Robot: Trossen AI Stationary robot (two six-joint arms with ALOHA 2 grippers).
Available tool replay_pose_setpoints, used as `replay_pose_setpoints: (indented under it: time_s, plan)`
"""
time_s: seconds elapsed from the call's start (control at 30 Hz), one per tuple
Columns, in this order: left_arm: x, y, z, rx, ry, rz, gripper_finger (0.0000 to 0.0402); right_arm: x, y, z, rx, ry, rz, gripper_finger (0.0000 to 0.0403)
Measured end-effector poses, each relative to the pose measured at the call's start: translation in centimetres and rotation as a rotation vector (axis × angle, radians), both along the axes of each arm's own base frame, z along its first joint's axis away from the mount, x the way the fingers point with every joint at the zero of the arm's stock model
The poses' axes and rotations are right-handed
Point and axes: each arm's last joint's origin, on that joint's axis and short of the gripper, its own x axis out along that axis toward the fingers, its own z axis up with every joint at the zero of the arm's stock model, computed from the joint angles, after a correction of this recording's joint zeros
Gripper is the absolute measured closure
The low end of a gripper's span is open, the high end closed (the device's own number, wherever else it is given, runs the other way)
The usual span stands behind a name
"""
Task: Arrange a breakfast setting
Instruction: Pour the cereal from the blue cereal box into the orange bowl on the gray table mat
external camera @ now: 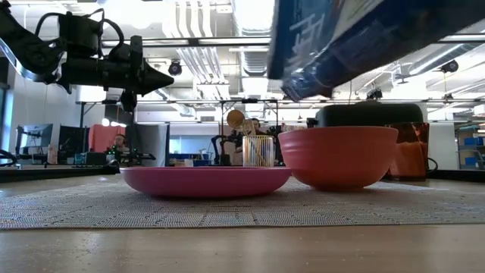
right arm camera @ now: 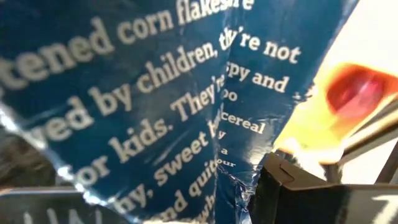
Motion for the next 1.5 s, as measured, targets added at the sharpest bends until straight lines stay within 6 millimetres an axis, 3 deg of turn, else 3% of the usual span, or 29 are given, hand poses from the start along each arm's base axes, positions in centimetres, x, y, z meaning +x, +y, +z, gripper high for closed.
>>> replay_pose_setpoints:
  time_s: [0.5,0.67,0.9,1.2,1.5]
  plan:
    - [0.1,0.1,0.5,0.002,-0.013,-0.001,0.0402,-1.4,4.0,-0.3,-0.514,-0.250,0.256,0.0298]
    - [0.2,0.1,0.2,-0.038,0.002,-0.002,0.0402,-1.5,4.3,-0.3,-0.793,-0.348,0.323,0.0298]
    - [0.1,0.1,-1.5,-0.164,0.127,0.000,0.0402,0.0,3.6,-0.8,-1.227,-0.373,0.193,0.0298]
    - [0.1,0.0,-2.1,-0.228,0.162,-0.004,0.0402,2.9,1.9,-2.9,-1.428,-0.292,0.016,0.0298]
    - [0.2,-0.2,-1.9,-0.218,0.149,-0.035,0.0402,5.5,-2.4,-7.4,-1.497,-0.087,-0.029,0.0298]
